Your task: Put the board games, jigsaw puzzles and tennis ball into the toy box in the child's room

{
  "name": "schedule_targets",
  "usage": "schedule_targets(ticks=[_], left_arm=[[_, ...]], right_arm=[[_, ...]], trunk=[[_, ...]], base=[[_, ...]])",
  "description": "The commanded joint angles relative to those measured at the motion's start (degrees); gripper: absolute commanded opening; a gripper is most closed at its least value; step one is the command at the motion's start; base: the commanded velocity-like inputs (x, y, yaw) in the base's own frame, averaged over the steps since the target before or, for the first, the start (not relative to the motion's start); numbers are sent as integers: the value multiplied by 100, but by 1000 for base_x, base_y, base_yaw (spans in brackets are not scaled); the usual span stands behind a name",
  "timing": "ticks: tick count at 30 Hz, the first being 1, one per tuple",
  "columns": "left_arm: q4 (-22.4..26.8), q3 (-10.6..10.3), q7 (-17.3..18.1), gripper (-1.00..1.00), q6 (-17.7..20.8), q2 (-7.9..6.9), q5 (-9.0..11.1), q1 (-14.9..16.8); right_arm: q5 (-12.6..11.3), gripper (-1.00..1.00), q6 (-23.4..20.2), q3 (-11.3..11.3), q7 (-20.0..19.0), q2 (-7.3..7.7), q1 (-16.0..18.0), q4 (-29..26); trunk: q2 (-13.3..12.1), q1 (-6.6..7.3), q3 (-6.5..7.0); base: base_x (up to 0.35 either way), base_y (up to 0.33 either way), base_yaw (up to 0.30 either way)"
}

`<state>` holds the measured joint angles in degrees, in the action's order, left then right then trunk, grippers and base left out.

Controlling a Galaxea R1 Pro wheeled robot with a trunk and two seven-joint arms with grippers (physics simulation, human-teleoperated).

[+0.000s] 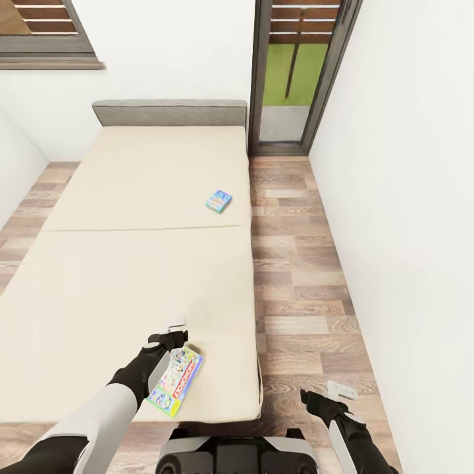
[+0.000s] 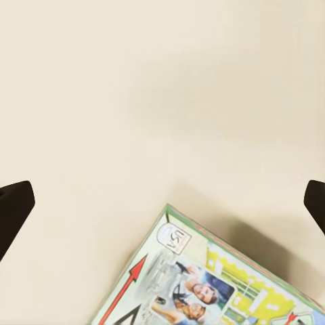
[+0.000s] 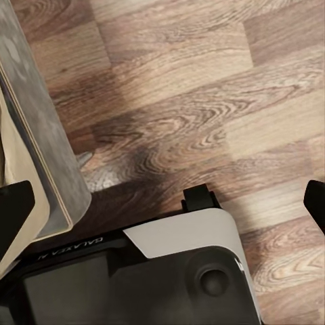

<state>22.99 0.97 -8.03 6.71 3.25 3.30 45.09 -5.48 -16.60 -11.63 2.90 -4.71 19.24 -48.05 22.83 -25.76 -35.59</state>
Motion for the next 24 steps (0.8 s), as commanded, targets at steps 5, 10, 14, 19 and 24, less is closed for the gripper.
schedule_targets(ticks=[5,10,14,19,24], left_arm=[[12,11,-14,100,32,1,38,0],[12,9,-14,100,26,0,39,0],[12,10,-14,100,30,1,39,0],[12,15,-14,100,32,1,39,0],[12,15,-14,100,32,0,39,0]], right_arm=[[-58,100,-28,-6,24,-4,1,-12],[-58,100,-28,-6,20,-4,1,-12],[-58,100,-28,-6,23,-4,1,-12],[-58,100,-28,-7,19,-4,1,-12],[-58,100,-28,-6,18,-4,1,-12]], trunk=[[9,-3,-54],[9,-3,-100],[9,-3,-137],[9,-3,-183],[9,-3,-230]], base=[[0,0,0],[0,0,0],[0,0,0],[0,0,0],[0,0,0]])
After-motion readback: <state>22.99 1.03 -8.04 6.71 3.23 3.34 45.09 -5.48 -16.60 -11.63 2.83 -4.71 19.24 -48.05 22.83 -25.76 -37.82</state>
